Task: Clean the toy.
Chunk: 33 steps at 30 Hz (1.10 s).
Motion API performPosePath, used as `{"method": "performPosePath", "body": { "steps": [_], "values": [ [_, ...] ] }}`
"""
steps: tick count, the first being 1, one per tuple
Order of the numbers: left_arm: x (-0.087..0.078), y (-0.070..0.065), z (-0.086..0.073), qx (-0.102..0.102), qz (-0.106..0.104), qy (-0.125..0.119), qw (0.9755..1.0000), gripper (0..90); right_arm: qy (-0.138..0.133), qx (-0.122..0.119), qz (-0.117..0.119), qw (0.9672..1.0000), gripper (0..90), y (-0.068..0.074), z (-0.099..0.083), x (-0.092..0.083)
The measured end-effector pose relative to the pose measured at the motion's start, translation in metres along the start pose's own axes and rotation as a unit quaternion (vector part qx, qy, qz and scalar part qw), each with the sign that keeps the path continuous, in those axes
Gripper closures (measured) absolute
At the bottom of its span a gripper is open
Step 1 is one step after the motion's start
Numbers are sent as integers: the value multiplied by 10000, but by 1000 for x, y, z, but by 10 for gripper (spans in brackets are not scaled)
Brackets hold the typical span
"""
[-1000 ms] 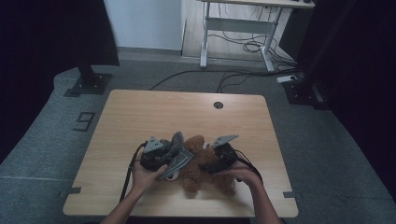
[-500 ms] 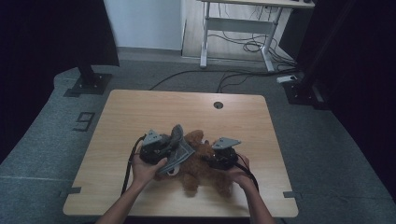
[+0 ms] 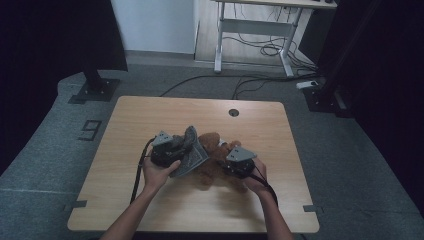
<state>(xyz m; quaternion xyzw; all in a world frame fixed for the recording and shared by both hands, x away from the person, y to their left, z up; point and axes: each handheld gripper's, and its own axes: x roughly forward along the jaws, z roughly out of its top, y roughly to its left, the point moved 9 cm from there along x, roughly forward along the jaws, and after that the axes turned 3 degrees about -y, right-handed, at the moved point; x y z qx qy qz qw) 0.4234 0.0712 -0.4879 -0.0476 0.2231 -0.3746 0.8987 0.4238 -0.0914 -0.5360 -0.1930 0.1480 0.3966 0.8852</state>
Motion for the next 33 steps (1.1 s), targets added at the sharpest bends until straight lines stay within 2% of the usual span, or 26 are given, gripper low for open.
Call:
{"method": "performPosePath", "body": {
  "steps": [2, 3, 6, 7, 8, 10, 12, 13, 15, 16, 19, 22, 24, 28, 31, 32, 33],
  "values": [
    [-4, -13, 9, 94, -167, -67, 9998, 750, -141, 19, -40, 9999, 536, 4, -5, -3],
    [-4, -23, 16, 145, -303, -65, 9994, 749, -184, -2, -74, 9998, 536, 5, -6, -4],
    [0, -49, 29, 296, -572, -67, 9979, 745, -303, -212, -249, 9990, 541, 12, -10, -7],
    [4, -58, 32, 352, -649, -63, 9973, 745, -303, -212, -249, 9990, 541, 12, -10, -7],
    [10, -69, 36, 458, -699, -33, 9965, 744, -323, -250, -264, 9988, 542, 13, -10, -7],
    [22, -81, 39, 552, -749, 35, 9957, 744, -350, -257, -296, 9986, 543, 15, -12, -8],
    [40, -91, 36, 571, -766, 220, 9952, 743, -379, -226, -299, 9986, 543, 15, -13, -8],
    [52, -93, 29, 606, -712, 393, 9948, 742, -388, -218, -302, 9986, 542, 16, -14, -8],
    [70, -91, 15, 646, -574, 671, 9940, 741, -404, -213, -320, 9984, 542, 16, -14, -8],
    [75, -90, 9, 636, -550, 725, 9938, 743, -398, -228, -319, 9984, 543, 16, -14, -8],
    [77, -87, 0, 751, -464, 628, 9941, 750, -375, -247, -313, 9985, 545, 16, -18, -8],
    [68, -81, -1, 1074, -183, 513, 9927, 752, -453, -210, -259, 9984, 547, 17, -20, -9],
    [60, -71, 0, 995, -109, 459, 9939, 753, -485, -215, -231, 9983, 548, 17, -20, -10],
    [41, -45, 3, 629, -64, 341, 9974, 753, -546, -171, -213, 9981, 549, 16, -21, -10],
    [22, -22, 5, 556, 183, 257, 9980, 752, -559, -125, -190, 9982, 549, 16, -21, -10],
    [16, -9, 4, 452, 298, 290, 9981, 752, -563, -107, -174, 9982, 549, 16, -21, -10],
    [13, -1, 2, 356, 309, 332, 9983, 752, -594, -89, -114, 9981, 550, 16, -22, -12]
  ]
}}
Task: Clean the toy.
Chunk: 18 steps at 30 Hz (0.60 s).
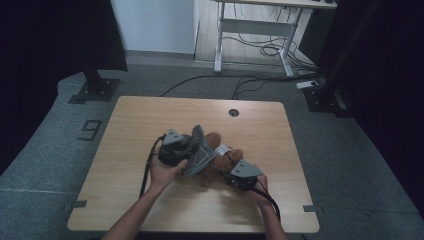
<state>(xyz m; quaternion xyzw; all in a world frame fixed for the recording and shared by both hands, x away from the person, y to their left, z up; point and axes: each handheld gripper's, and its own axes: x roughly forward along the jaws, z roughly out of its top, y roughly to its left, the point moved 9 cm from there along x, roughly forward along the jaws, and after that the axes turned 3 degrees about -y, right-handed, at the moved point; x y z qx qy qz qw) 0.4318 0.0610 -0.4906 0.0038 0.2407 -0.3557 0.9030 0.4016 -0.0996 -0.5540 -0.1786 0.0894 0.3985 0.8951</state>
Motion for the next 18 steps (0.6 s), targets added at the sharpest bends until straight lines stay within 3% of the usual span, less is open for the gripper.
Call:
{"method": "performPosePath", "body": {
  "steps": [2, 4, 7, 13, 18],
  "values": [
    [-4, 16, -7, -424, -204, 22, 9989, 752, -5, 13, 37, 10000, 550, 0, 0, -1],
    [-9, 24, -10, -570, -258, -20, 9980, 753, -24, 16, 58, 10000, 550, 2, 0, 0],
    [-17, 29, -10, -539, -177, -79, 9984, 753, -8, -10, 64, 10000, 551, 2, 0, -1],
    [-33, 59, -12, -711, 179, -141, 9972, 753, -39, 45, 86, 9999, 550, 1, -1, -1],
    [-36, 86, -34, -706, 628, 173, 9954, 756, -64, 137, 113, 9998, 550, 0, -2, -2]
  ]
}}
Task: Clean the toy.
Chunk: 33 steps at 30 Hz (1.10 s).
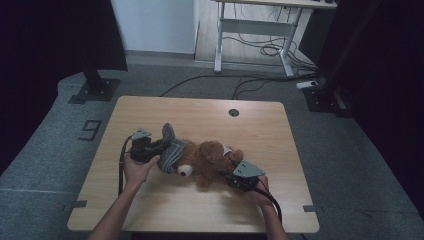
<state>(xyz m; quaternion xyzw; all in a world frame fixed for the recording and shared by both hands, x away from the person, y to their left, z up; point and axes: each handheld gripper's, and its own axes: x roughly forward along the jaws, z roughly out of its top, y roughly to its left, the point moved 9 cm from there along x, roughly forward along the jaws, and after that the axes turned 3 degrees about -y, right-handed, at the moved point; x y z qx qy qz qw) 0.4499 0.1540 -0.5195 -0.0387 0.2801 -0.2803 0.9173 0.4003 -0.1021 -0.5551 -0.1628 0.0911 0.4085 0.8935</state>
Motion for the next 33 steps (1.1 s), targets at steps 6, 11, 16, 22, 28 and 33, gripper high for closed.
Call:
{"method": "performPosePath", "body": {
  "steps": [6, 11, 16, 22, 28, 33],
  "values": [
    [-4, 7, -2, -213, -35, 37, 9998, 756, -37, 95, 25, 9999, 549, -2, -1, -1],
    [-17, -34, 29, 97, -405, -366, 9985, 758, -73, 179, 28, 9998, 548, -3, -2, -1],
    [-10, -107, 50, 560, -1182, -300, 9910, 757, -71, 152, 18, 9999, 548, -3, -2, 0],
    [19, -189, 53, 1110, -1689, -43, 9794, 754, -73, 174, 22, 9998, 548, -3, -2, 0],
    [72, -207, 25, 1388, -1334, 497, 9800, 753, -61, 178, 10, 9998, 548, -2, -2, -1],
    [77, -201, 15, 1629, -1135, 403, 9793, 759, -42, 186, 31, 9998, 547, -2, -4, 1]
  ]
}}
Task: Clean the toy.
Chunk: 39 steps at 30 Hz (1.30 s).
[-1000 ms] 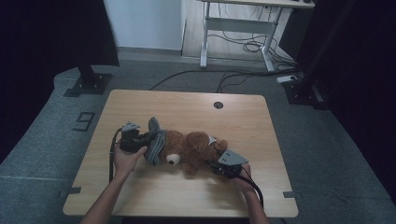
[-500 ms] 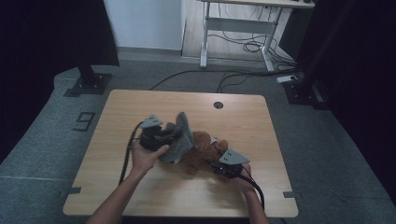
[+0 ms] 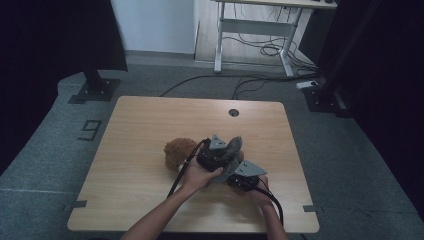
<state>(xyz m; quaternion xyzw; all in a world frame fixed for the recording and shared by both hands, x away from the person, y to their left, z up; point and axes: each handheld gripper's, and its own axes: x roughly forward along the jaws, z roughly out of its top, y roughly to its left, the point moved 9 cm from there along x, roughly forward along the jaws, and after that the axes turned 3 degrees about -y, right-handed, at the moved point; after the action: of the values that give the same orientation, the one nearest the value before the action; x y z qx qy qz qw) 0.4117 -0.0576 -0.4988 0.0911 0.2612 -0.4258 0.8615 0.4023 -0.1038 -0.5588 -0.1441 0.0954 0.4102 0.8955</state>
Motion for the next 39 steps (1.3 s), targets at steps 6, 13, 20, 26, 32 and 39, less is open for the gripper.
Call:
{"method": "performPosePath", "body": {
  "steps": [6, 13, 20, 26, 32, 39],
  "values": [
    [-13, 18, -4, -64, 192, -60, 9998, 761, 9, -1, 0, 10000, 547, 1, 0, -1],
    [-39, 41, -16, -308, 213, -228, 9990, 764, -29, 56, 18, 10000, 547, 0, 0, 0],
    [-78, 80, -22, -385, 836, -428, 9948, 762, -70, 150, 14, 9999, 548, -2, 0, 1],
    [-103, 128, -40, -1008, 985, -418, 9891, 760, -87, 110, 35, 9999, 548, 0, 0, 1],
    [-114, 119, -33, -1035, 915, -572, 9888, 758, -81, 119, 28, 9999, 548, -1, 0, 0],
    [-103, 57, 6, -527, 301, -843, 9946, 757, -72, 101, 19, 9999, 548, 0, 0, 0]
  ]
}}
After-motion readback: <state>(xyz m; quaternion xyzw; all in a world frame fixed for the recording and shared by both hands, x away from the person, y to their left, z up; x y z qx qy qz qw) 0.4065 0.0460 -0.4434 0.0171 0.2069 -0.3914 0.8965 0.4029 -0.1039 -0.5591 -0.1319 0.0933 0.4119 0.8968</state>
